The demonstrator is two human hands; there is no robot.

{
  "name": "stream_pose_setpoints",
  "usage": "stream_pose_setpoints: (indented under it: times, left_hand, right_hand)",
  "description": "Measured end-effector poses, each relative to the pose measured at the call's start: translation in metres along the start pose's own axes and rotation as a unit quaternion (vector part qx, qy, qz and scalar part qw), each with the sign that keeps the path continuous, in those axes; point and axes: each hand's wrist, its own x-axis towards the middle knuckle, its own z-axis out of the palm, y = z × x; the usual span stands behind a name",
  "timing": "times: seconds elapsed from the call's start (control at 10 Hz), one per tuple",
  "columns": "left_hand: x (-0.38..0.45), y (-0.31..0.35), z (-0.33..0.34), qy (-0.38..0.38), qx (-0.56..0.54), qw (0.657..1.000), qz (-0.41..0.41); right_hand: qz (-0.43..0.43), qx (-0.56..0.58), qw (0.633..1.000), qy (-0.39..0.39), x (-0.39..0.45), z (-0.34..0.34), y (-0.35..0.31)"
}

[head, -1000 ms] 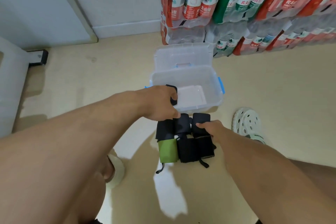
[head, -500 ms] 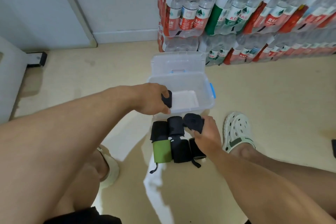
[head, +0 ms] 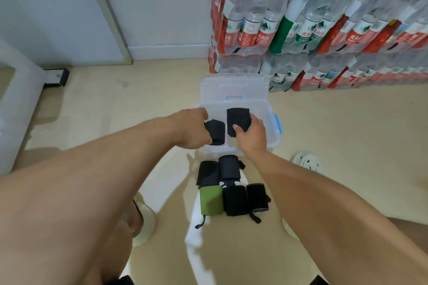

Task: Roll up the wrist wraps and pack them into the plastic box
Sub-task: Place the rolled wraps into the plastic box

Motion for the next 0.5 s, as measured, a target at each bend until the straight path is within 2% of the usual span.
stream_pose_setpoints:
  times: [0.1,0.2,0.5]
  left_hand:
    - [0.007,0.000,0.004,0.004,0.009,1.000,0.007]
    - [0.015,0.000,0.012,-0.027,0.003,0.999,0.017]
    - [0.034,0.004,0.016,-0.045,-0.011,0.999,0.021]
  right_hand:
    - [0.106,-0.028,0.993,-0.040,0.033,0.008,0.019]
    - [0.160,-0.104,0.978,-0.083,0.058,0.024,0.024]
    - [0.185,-0.217,0.932,-0.226,0.093,0.057,0.032]
